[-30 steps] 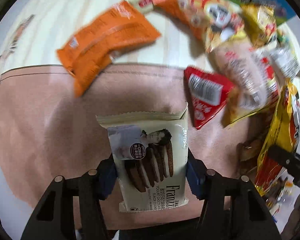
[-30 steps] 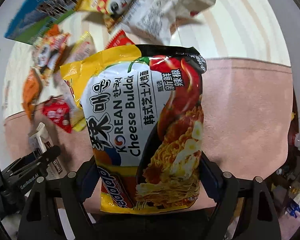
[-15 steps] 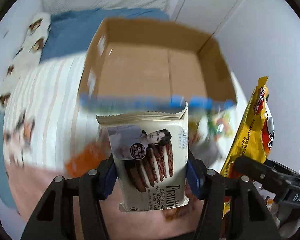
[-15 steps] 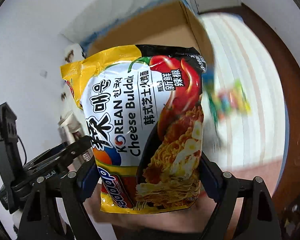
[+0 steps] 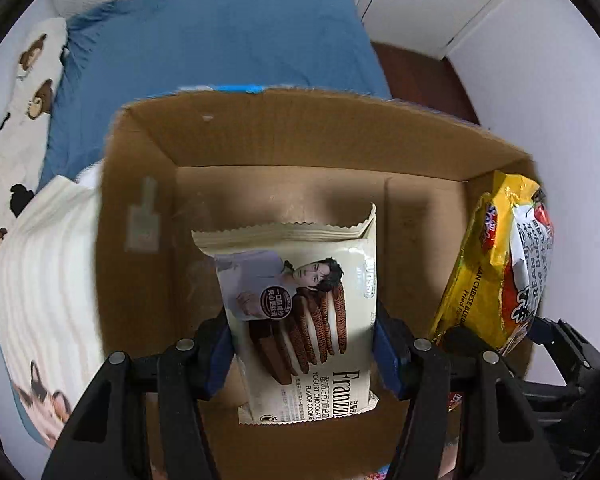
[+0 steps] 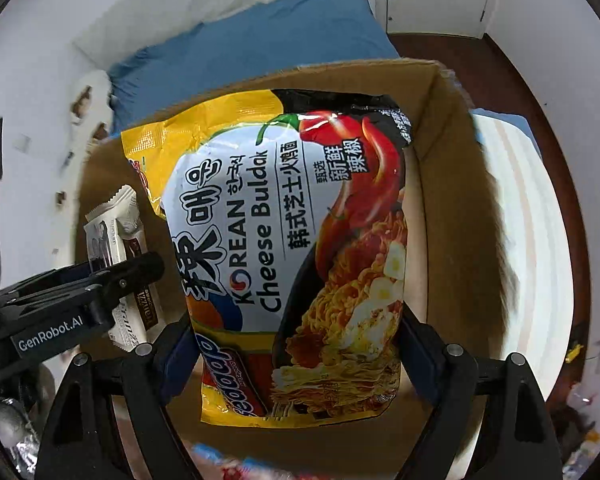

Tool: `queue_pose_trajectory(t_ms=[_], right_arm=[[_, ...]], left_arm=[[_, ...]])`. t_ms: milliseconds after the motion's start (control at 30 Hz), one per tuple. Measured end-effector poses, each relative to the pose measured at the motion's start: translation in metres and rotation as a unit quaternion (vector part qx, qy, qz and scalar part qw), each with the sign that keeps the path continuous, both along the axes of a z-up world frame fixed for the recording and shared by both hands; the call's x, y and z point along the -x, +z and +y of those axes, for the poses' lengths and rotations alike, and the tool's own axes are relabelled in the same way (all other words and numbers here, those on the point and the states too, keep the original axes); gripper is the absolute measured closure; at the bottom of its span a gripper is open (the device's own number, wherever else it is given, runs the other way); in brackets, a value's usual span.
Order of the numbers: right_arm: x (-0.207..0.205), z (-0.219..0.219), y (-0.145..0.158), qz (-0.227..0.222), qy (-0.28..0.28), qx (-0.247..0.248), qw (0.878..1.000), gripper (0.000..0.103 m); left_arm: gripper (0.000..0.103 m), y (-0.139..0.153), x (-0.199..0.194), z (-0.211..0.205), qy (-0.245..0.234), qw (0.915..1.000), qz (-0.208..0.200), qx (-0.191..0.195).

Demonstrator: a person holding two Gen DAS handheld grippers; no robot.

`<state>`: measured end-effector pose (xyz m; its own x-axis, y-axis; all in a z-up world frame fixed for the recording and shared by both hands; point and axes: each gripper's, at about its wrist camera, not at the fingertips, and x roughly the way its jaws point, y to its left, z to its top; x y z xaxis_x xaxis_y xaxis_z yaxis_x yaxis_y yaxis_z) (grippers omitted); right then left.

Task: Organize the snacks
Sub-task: 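Carry both packs into the cardboard box and open both tools to release them, then grasp the clear bread bag with the left tool while the right tool grasps the red spicy strip pack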

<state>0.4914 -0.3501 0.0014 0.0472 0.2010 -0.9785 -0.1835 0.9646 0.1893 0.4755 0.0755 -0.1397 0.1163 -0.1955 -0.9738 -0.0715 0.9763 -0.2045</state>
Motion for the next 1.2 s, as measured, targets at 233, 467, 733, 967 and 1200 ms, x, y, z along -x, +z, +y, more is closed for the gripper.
queue_pose_trajectory(t_ms=[233, 467, 733, 967, 1200], right_arm=[[-0.019, 0.035, -0.041, 0.036, 0.003, 0.032, 0.999, 0.014], [-0.031, 0.049, -0.073, 0.079, 0.004, 0.031, 0.996, 0.013], [-0.013, 0.052, -0.058, 0.058, 0.017, 0.022, 0.998, 0.003], [0.033, 0.043, -0.017, 0.022, 0.023, 0.011, 0.999, 0.002], [0.077, 0.024, 0.052, -0.033, 0.019, 0.001, 0.999, 0.002]], left_arm=[[0.046, -0.021, -0.017, -0.014, -0.013, 0.9993, 0.035, -0.003], [0.044, -0.035, -0.018, -0.019, -0.015, 0.9984, 0.055, 0.003], [0.005, -0.007, 0.003, -0.015, -0.004, 0.9998, 0.018, -0.007], [0.005, 0.049, 0.040, -0.021, 0.000, 0.9992, -0.040, -0.006], [0.005, 0.116, 0.097, -0.026, 0.010, 0.9934, -0.112, -0.020]])
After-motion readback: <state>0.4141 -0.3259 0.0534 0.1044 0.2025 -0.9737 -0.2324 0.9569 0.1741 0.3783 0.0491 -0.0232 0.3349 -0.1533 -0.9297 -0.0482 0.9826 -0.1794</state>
